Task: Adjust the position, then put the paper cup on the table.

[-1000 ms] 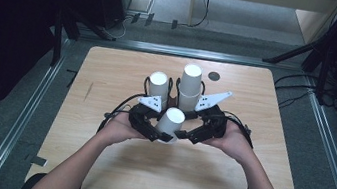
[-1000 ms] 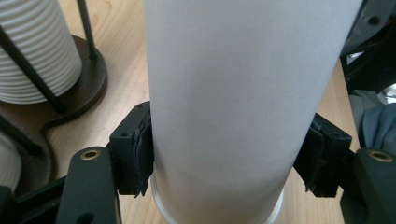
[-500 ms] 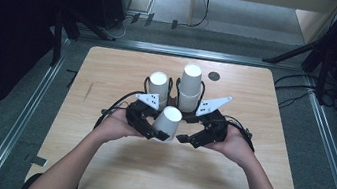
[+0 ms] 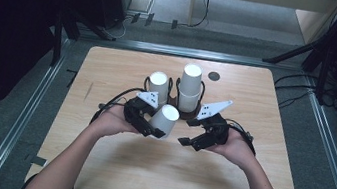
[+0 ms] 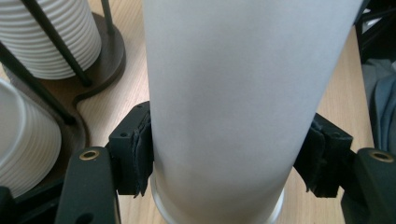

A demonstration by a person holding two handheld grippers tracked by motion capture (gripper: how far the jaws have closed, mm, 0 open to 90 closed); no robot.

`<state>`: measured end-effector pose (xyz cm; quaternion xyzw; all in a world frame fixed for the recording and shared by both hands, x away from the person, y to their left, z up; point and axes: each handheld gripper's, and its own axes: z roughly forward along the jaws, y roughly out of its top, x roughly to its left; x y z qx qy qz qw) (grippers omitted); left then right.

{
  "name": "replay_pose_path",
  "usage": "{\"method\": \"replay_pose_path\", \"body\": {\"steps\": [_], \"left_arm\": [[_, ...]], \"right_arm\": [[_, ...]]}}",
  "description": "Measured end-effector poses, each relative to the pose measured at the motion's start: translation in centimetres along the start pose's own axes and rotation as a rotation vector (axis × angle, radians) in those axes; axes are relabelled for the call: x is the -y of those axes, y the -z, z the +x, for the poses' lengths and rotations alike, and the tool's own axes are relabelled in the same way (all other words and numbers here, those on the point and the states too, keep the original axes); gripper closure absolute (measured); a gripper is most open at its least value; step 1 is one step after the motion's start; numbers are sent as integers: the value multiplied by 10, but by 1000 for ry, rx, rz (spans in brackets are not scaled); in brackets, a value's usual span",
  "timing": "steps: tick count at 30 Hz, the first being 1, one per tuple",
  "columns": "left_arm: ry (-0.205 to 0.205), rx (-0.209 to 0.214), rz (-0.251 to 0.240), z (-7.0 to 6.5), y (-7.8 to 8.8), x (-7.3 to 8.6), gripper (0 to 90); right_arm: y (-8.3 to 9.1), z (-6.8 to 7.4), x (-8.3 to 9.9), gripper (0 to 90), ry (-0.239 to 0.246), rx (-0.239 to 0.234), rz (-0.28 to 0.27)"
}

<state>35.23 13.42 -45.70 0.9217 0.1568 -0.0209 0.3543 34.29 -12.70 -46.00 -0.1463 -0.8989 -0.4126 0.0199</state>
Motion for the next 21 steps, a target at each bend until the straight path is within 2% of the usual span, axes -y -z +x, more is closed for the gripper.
{"method": "replay_pose_path", "body": {"steps": [1, 2, 4, 11, 12, 21], "left_arm": [[0, 0, 0, 0, 0, 0, 308], [-14, -5, 31, 1, 0, -1, 308], [-17, -3, 47, 3, -1, -3, 308], [-38, 5, 82, 3, -6, -7, 309], [-49, 1, 102, 2, -8, -8, 309], [-79, 17, 162, -1, -22, -10, 308]], "right_arm": [[0, 0, 0, 250, 0, 0, 0], [-1, -1, 1, 250, -2, 2, 5], [-2, -2, 2, 250, 1, 0, 2], [-2, -2, 3, 250, 2, -6, -8], [-2, -2, 3, 250, 4, -10, -5], [-4, -3, 2, 250, 10, -19, -7]]}}
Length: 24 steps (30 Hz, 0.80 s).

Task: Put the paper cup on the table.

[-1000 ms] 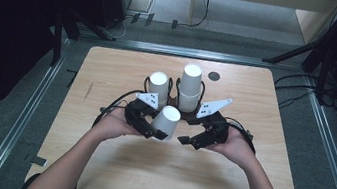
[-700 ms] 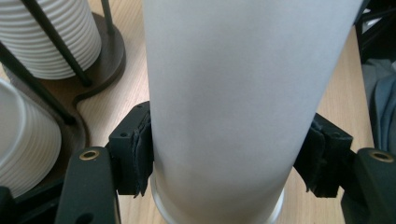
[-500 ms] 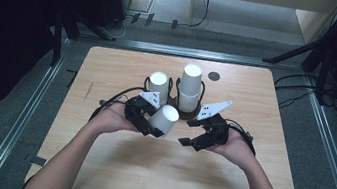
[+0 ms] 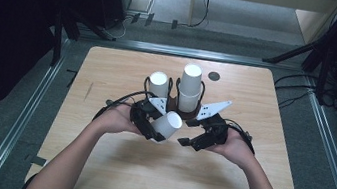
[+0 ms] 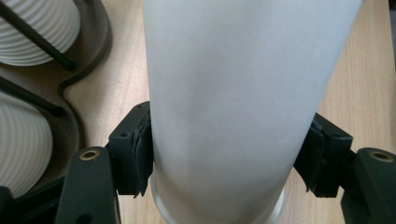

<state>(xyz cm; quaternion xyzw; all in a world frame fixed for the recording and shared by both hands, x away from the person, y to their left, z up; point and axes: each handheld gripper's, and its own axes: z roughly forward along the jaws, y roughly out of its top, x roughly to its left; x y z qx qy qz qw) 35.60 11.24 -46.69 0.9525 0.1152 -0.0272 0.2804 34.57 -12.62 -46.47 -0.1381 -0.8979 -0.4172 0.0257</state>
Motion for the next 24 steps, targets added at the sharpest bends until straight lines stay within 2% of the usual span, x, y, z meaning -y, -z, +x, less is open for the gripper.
{"method": "replay_pose_path", "body": {"steps": [9, 15, 18, 24], "left_arm": [[-38, 39, 38, -5, -13, -5, 305], [-68, 61, 44, -11, -19, -8, 295], [-74, 74, 42, -12, -20, -9, 294], [-76, 71, 30, -13, -20, -8, 293]], "right_arm": [[-5, 1, -6, 249, 18, -26, -7], [-14, 5, -11, 247, 46, -53, 10], [-18, 6, -13, 251, 41, -60, 22], [-20, 7, -14, 332, 50, -73, 39]]}}
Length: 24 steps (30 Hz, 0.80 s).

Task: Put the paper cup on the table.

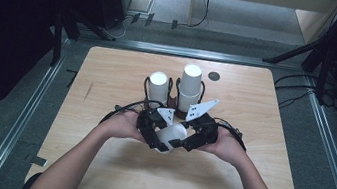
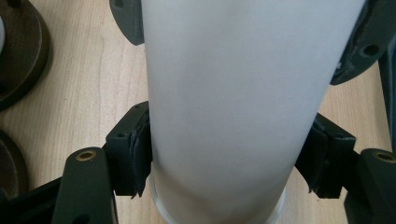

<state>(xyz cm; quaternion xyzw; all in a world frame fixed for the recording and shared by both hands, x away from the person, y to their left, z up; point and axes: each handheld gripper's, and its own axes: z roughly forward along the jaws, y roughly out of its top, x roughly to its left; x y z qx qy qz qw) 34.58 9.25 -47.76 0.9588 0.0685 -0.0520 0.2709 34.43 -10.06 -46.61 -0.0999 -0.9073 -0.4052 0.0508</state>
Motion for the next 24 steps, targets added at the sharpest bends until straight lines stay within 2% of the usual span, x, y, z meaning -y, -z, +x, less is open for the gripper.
{"method": "replay_pose_path", "body": {"steps": [1, 4, 7, 8, 10, 12, 13, 21, 24], "left_arm": [[-14, -1, 10, 0, 0, 0, 291], [-6, 4, 0, -2, -1, 1, 284], [-1, -7, -22, -3, -1, 2, 262], [5, -10, -39, -3, -1, 2, 237], [25, -30, -62, -4, -1, 1, 116], [36, -49, -74, -4, 1, 1, 76], [36, -49, -74, -4, 1, 1, 73], [102, -87, -205, 3, 12, 8, 74], [104, -91, -236, 2, 13, 9, 74]], "right_arm": [[0, 0, -1, 338, -2, -3, 0], [0, 0, -1, 343, -10, -22, 12], [1, 0, -2, 340, -9, -16, 17], [2, 0, -2, 339, -7, -15, 17], [5, 0, -2, 338, -8, -3, 10], [8, -1, -2, 336, -14, 8, -2], [10, -2, -1, 335, -19, 14, -7], [22, -5, 3, 332, -24, 39, -52], [24, -5, 4, 332, -31, 41, -67]]}}
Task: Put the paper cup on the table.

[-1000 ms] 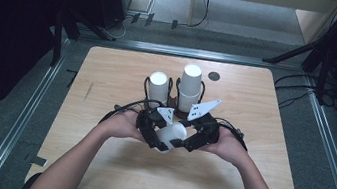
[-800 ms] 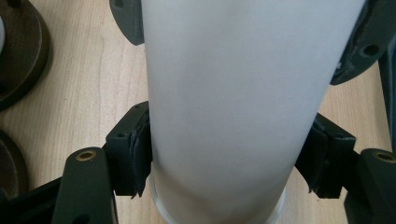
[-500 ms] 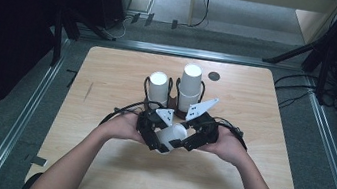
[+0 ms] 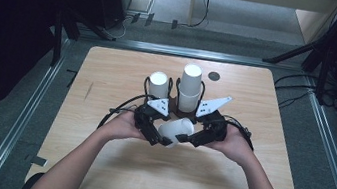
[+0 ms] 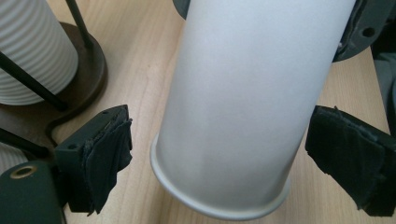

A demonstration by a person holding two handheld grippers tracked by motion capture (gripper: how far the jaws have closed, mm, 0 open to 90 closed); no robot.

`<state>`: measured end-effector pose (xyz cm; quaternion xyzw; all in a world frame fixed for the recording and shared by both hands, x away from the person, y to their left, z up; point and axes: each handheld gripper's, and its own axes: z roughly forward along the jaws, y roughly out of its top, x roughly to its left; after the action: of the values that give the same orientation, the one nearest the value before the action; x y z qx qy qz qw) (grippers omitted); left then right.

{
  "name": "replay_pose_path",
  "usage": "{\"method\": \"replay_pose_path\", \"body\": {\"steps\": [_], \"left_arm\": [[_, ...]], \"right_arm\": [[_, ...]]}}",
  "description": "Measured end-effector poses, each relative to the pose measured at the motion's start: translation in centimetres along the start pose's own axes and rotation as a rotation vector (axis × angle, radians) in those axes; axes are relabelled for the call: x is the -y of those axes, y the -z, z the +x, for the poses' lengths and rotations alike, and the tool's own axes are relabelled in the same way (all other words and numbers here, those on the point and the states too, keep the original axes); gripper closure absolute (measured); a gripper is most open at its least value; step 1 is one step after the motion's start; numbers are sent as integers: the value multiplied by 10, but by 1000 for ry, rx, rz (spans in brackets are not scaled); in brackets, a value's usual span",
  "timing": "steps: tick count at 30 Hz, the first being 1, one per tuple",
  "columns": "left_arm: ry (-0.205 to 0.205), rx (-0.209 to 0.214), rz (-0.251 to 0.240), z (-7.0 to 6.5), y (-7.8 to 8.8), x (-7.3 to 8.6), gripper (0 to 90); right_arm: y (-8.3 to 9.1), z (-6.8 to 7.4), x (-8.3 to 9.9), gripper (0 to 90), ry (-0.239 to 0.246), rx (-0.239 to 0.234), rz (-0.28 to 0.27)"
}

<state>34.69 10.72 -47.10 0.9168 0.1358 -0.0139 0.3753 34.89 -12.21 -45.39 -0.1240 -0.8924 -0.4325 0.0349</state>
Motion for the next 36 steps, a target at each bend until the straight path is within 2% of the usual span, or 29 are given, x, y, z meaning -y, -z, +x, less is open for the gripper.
{"method": "replay_pose_path", "body": {"steps": [3, 13, 14, 16, 21, 27, 31, 33, 34, 36], "left_arm": [[10, 17, -33, -2, 0, 1, 74], [7, 19, -66, -5, -3, 2, 81], [10, 22, -75, -5, -3, 3, 81], [15, 23, -77, -5, -3, 3, 90], [23, 22, -124, -3, 2, 5, 155], [-27, 17, -109, -6, 6, 4, 233], [-25, 33, -103, -6, 7, 4, 250], [-21, 37, -94, -5, 12, 4, 295], [-21, 32, -74, -4, 14, 4, 299], [-21, 29, -67, -3, 16, 4, 295]], "right_arm": [[2, 0, 0, 332, -3, 1, -13], [6, 2, -5, 331, -13, -20, -73], [8, 2, -5, 331, -14, -27, -93], [9, 2, -6, 331, -18, -29, -101], [14, 1, -6, 332, -23, -39, -135], [15, 1, -6, 337, -31, -49, -131], [14, 1, -6, 334, -26, -55, -126], [14, 3, -7, 248, -21, -28, -115], [14, 3, -6, 249, -17, -21, -114], [15, 3, -5, 248, -10, -16, -105]]}}
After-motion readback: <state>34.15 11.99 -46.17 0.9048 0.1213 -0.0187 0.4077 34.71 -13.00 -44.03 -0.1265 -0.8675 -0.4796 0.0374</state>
